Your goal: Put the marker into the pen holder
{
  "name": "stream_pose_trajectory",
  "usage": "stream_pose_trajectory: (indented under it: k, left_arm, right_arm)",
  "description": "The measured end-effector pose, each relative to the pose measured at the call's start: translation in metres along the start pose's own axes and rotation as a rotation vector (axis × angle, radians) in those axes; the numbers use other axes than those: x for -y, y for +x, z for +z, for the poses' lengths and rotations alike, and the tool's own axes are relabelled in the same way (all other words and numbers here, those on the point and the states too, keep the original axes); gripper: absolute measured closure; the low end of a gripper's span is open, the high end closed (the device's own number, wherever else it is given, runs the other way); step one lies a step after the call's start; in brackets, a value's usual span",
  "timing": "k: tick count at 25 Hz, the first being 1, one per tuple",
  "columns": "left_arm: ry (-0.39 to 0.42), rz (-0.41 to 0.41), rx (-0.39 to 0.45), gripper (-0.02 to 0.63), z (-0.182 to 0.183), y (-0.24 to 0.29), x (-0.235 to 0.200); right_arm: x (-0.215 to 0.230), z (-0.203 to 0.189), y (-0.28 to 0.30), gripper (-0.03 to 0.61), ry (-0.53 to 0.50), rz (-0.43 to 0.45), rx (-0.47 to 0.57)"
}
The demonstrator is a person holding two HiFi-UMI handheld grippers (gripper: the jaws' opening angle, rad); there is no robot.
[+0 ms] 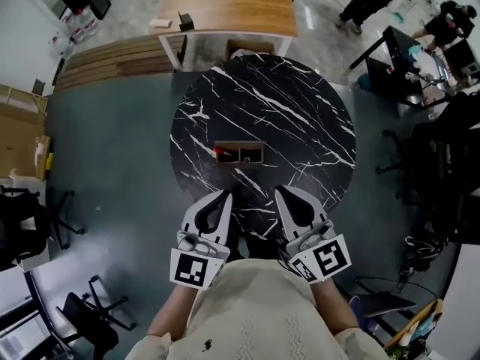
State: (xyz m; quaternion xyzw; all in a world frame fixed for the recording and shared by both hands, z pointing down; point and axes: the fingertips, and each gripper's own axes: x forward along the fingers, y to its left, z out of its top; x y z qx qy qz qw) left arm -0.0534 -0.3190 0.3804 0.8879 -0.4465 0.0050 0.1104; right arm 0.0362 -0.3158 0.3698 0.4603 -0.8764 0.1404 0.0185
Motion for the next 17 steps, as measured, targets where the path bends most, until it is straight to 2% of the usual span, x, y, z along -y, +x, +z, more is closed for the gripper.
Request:
stream_pose_trajectory:
  k: [3, 8, 12, 17]
  left_arm:
    - [0.005, -0.017, -0.005, 0.603, 0.0, -0.008, 0.005]
    - [0.018, -0.012, 0.045, 0.603, 0.019, -0.012, 0.008]
    - [-0.002, 0.0, 0.071, 0.603, 0.024, -0.014, 0.004]
    - [-0.011, 0.007, 0.064, 0.603, 0.018, -0.019, 0.005]
  right_arm:
    - [-0.008, 0.011, -0.003, 0.561, 0.004, 0.022, 0.025]
    - [-0.018, 0.026, -0.008, 0.561, -0.035, 0.033, 0.04]
    - [-0.018, 0.029, -0.01, 0.56, -0.025, 0.027, 0.041]
    - [-0.018, 0.025, -0.014, 0.561, -0.016, 0.015, 0.028]
